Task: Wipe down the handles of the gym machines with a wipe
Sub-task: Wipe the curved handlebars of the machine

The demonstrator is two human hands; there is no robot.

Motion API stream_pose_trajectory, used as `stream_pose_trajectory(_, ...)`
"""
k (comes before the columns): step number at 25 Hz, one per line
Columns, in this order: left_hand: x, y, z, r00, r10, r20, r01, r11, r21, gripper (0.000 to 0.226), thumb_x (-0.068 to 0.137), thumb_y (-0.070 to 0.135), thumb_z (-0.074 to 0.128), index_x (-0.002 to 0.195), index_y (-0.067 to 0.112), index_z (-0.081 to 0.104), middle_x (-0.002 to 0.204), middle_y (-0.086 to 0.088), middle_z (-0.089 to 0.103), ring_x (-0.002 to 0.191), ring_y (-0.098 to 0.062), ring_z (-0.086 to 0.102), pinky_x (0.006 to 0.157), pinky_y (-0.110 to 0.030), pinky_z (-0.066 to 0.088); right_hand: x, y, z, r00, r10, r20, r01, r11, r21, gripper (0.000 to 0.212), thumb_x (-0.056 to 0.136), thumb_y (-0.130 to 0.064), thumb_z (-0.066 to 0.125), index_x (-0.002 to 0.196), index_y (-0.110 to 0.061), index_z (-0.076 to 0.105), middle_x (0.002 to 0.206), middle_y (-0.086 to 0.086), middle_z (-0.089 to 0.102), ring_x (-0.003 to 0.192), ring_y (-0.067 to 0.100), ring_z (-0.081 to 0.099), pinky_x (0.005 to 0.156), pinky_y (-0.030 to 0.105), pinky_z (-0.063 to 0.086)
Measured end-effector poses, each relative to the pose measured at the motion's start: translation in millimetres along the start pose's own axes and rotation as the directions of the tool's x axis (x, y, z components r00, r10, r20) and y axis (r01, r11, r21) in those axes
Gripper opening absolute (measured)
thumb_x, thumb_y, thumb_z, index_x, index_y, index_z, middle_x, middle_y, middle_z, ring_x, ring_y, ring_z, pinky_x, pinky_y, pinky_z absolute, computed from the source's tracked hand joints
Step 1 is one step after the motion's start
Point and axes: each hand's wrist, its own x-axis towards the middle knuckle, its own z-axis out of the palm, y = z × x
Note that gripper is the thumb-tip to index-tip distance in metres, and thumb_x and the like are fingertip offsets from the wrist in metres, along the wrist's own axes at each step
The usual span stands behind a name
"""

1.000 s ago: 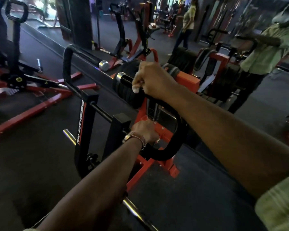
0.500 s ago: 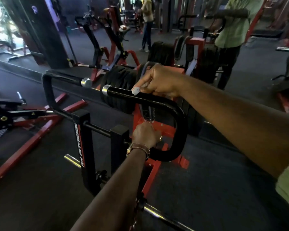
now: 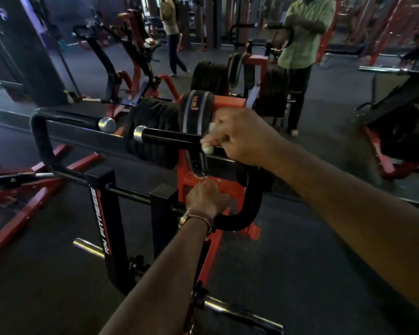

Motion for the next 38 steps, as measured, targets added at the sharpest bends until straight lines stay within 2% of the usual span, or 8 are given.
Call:
stream_pose_trajectory(3, -4.6, -4.2, -0.4, 0.999, 0.025, -0.021, -0.026, 0.999, -0.033, 0.02, 0.079, 0.036, 0.063, 0.069, 0.018, 0.062, 0.079, -0.001, 0.064, 0.074, -0.023, 0.063, 0.054, -0.028, 0.041, 15.9, 4.9, 4.0, 0.998, 0.059, 0.011, -0.06, 0.99, 0.13, 0.032, 0.086, 0.005, 0.062, 0.1, -0.017, 0.08, 0.09, -0.003, 0.061, 0.073, 0.0, 0.052, 0.067, 0.007, 0.042)
stream_pose_trajectory(8, -8.3, -10.2, 2.3, 0.993, 0.077, -0.086, -0.084, 0.993, -0.078, 0.025, 0.082, 0.038, 0.066, 0.067, 0.017, 0.066, 0.066, 0.005, 0.058, 0.063, -0.016, 0.057, 0.051, -0.025, 0.038, -54.3, 8.3, 21.0, 0.949, 0.082, -0.305, -0.057, 0.995, 0.087, 0.016, 0.086, -0.005, 0.073, 0.097, -0.014, 0.079, 0.097, 0.007, 0.059, 0.087, 0.009, 0.058, 0.076, 0.011, 0.047)
stream_pose_trajectory(16, -7.7, -13.1, 10.4, 0.978, 0.19, -0.088, -0.197, 0.978, -0.069, 0.027, 0.087, 0.039, 0.066, 0.072, 0.017, 0.066, 0.066, 0.005, 0.061, 0.061, -0.014, 0.059, 0.051, -0.024, 0.038, -136.7, -43.1, 95.7, 0.584, 0.355, -0.73, -0.398, 0.909, 0.124, 0.018, 0.084, 0.003, 0.075, 0.102, 0.001, 0.076, 0.079, 0.012, 0.055, 0.077, -0.006, 0.044, 0.072, 0.002, 0.04)
stream_pose_trajectory(21, -16.8, -17.7, 14.0, 0.908, 0.137, -0.396, -0.32, 0.838, -0.443, 0.017, 0.087, 0.029, 0.071, 0.076, 0.017, 0.067, 0.07, 0.009, 0.064, 0.064, -0.007, 0.061, 0.057, -0.029, 0.049, -143.7, -55.1, 87.3, 0.484, 0.6, -0.637, -0.478, 0.791, 0.382, 0.019, 0.088, -0.005, 0.075, 0.106, -0.007, 0.076, 0.086, 0.003, 0.066, 0.075, 0.0, 0.06, 0.069, 0.01, 0.048)
stream_pose_trajectory(24, -52.6, -6.7, 16.4, 0.791, 0.163, -0.589, -0.571, 0.543, -0.616, 0.02, 0.093, 0.016, 0.067, 0.075, 0.009, 0.064, 0.065, 0.001, 0.063, 0.058, -0.015, 0.06, 0.055, -0.03, 0.047, -137.6, -64.4, 64.2, 0.245, 0.934, -0.259, -0.26, 0.321, 0.911, 0.017, 0.092, -0.008, 0.069, 0.108, -0.008, 0.074, 0.096, 0.006, 0.076, 0.093, 0.016, 0.073, 0.08, 0.03, 0.059)
stream_pose_trajectory(29, -115.1, 40.8, 27.4, 0.818, 0.329, -0.472, -0.566, 0.314, -0.762, 0.011, 0.092, 0.015, 0.068, 0.089, 0.004, 0.07, 0.07, 0.005, 0.066, 0.06, -0.01, 0.062, 0.056, -0.017, 0.045, -173.9, -76.4, 35.1, 0.126, 0.988, 0.09, -0.066, -0.082, 0.994, 0.022, 0.094, -0.014, 0.064, 0.109, 0.001, 0.07, 0.101, 0.018, 0.074, 0.089, 0.023, 0.072, 0.071, 0.03, 0.06)
stream_pose_trajectory(33, -135.5, 95.2, 48.0, 0.868, 0.45, -0.212, -0.327, 0.196, -0.924, 0.015, 0.085, 0.015, 0.076, 0.099, 0.012, 0.073, 0.083, -0.002, 0.075, 0.079, -0.013, 0.072, 0.071, -0.024, 0.056, -225.6, -79.4, 8.1, 0.033, 0.994, 0.107, 0.056, -0.109, 0.992, 0.027, 0.096, -0.011, 0.06, 0.115, 0.007, 0.066, 0.109, 0.024, 0.071, 0.093, 0.025, 0.07, 0.079, 0.029, 0.06)
stream_pose_trajectory(38, -180.7, 179.7, 98.5, 0.761, 0.645, 0.073, -0.079, 0.204, -0.976, 0.014, 0.085, -0.001, 0.072, 0.098, 0.005, 0.073, 0.087, -0.007, 0.076, 0.08, -0.018, 0.071, 0.073, -0.03, 0.056, -330.9, -69.6, -30.8, -0.117, 0.986, 0.118, 0.198, -0.093, 0.976, 0.025, 0.098, -0.01, 0.056, 0.115, 0.004, 0.068, 0.106, 0.017, 0.073, 0.092, 0.021, 0.071, 0.077, 0.026, 0.058)
